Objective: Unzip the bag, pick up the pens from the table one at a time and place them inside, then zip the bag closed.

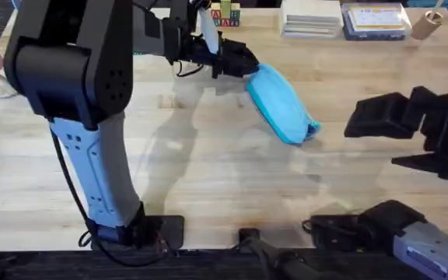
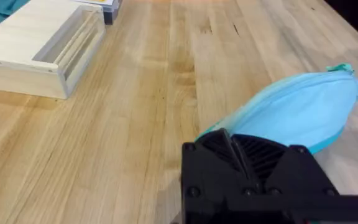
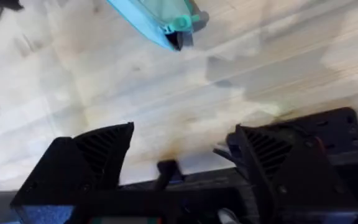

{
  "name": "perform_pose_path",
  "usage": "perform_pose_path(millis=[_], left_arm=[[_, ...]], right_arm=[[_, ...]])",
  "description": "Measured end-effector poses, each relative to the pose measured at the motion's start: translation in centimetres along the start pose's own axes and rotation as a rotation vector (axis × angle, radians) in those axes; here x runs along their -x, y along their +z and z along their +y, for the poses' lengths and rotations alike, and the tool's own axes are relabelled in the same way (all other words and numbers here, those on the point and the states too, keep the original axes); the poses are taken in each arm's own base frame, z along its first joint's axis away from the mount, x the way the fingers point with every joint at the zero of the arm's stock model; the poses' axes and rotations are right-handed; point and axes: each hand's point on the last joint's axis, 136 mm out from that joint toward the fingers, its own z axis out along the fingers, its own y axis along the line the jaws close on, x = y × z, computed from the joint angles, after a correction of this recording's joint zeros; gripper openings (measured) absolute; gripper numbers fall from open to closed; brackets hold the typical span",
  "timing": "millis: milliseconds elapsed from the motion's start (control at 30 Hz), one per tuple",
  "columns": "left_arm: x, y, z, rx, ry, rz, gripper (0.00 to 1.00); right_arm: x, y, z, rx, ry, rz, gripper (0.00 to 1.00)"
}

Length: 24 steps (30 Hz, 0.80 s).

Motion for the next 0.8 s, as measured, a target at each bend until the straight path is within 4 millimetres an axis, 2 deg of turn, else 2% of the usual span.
perform_pose_path(millis=[500,800], left_arm=[[0.0,0.0,0.0,0.000,0.001,-0.001,0.041],[0.0,0.0,0.0,0.000,0.002,-0.001,0.041]], right_arm=[[0.7,0.1,-0.2,-0.023,0.278,-0.030,0.998],[1.6,1.8,-0.1,-0.124,0.383,-0.007,0.997]])
